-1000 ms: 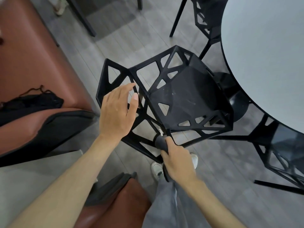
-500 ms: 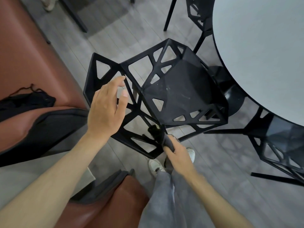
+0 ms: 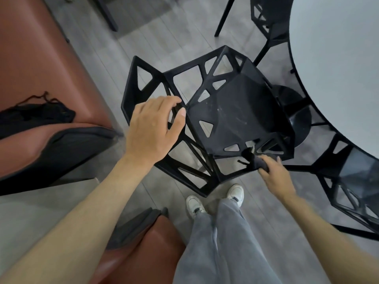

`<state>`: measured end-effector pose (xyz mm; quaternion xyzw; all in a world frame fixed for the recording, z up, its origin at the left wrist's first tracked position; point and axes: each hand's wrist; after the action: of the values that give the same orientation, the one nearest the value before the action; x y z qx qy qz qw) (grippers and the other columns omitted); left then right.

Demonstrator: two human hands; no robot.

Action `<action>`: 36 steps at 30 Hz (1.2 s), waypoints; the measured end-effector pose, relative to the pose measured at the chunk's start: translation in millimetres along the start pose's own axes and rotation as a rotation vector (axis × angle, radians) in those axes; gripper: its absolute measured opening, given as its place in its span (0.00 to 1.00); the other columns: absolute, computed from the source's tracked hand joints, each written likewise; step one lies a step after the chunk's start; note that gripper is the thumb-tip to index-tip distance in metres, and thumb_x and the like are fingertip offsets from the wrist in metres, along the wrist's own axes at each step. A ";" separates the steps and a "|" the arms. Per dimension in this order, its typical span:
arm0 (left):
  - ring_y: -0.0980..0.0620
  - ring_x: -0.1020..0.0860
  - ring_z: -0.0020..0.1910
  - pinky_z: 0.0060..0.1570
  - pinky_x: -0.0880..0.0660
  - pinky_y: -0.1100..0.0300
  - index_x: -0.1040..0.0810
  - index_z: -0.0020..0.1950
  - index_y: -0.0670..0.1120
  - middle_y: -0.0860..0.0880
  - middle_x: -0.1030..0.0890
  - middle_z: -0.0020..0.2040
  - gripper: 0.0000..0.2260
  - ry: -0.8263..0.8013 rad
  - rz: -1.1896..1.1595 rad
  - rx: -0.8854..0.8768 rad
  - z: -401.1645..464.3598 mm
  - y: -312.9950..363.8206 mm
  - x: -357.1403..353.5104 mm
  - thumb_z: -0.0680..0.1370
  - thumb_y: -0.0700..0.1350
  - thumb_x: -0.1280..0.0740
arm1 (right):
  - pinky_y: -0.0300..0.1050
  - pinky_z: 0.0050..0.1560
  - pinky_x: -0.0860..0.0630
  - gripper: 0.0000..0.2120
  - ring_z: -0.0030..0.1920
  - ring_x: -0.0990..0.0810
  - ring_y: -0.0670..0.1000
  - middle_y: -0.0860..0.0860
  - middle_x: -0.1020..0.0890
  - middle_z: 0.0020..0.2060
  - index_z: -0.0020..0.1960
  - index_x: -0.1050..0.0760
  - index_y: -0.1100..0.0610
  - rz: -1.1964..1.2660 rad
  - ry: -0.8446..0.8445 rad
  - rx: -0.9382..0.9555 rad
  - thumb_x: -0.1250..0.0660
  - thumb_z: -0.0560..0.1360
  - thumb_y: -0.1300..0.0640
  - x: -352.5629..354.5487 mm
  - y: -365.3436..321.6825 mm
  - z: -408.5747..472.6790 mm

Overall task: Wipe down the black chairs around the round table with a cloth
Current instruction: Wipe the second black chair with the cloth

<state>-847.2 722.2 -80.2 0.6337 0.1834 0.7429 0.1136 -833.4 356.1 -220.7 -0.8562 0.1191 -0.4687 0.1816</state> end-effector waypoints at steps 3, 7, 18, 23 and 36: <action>0.48 0.20 0.60 0.68 0.29 0.48 0.21 0.65 0.46 0.49 0.17 0.59 0.22 -0.046 0.058 -0.007 1.4 -4.2 0.1 0.85 0.59 0.45 | 0.57 0.76 0.35 0.12 0.53 0.20 0.58 0.49 0.17 0.46 0.54 0.21 0.50 0.012 0.001 0.032 0.30 0.74 0.63 -24.3 -37.6 -11.9; 0.46 0.22 0.66 0.74 0.35 0.47 0.23 0.69 0.48 0.48 0.18 0.64 0.24 -0.137 0.129 -0.021 10.5 -21.4 9.9 0.85 0.61 0.46 | 0.49 0.67 0.30 0.11 0.56 0.24 0.51 0.49 0.16 0.49 0.54 0.19 0.52 0.110 0.013 0.139 0.31 0.73 0.60 -63.2 -111.5 -45.7; 0.42 0.24 0.70 0.74 0.33 0.43 0.24 0.71 0.44 0.43 0.20 0.67 0.23 -0.196 0.297 -0.118 33.0 -95.7 54.3 0.86 0.58 0.45 | 0.43 0.59 0.29 0.24 0.61 0.22 0.49 0.41 0.19 0.62 0.69 0.26 0.42 0.090 -0.170 0.302 0.32 0.75 0.58 -94.1 -105.6 -38.2; 0.42 0.19 0.59 0.68 0.29 0.45 0.20 0.63 0.43 0.43 0.17 0.59 0.12 -0.106 0.393 -0.306 1.2 -68.9 36.6 0.86 0.45 0.40 | 0.54 0.59 0.25 0.25 0.67 0.23 0.61 0.51 0.22 0.69 0.71 0.29 0.42 0.101 -0.105 -0.104 0.32 0.78 0.60 -70.2 23.6 -51.2; 0.44 0.31 0.75 0.74 0.34 0.45 0.26 0.71 0.48 0.44 0.27 0.73 0.17 -0.338 0.303 0.159 -106.7 0.6 -102.9 0.82 0.48 0.39 | 0.46 0.80 0.47 0.25 0.76 0.33 0.46 0.44 0.24 0.71 0.71 0.24 0.51 0.249 -0.035 0.302 0.34 0.74 0.58 -129.0 -104.4 -60.6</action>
<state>-934.4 666.7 -186.4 0.7761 0.1224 0.6183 -0.0203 -949.8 486.8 -244.6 -0.8058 0.1494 -0.4403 0.3666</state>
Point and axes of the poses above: each hand's wrist, its own z-axis towards the middle knuckle, its own x-axis out of the back of the hand, y = z × x
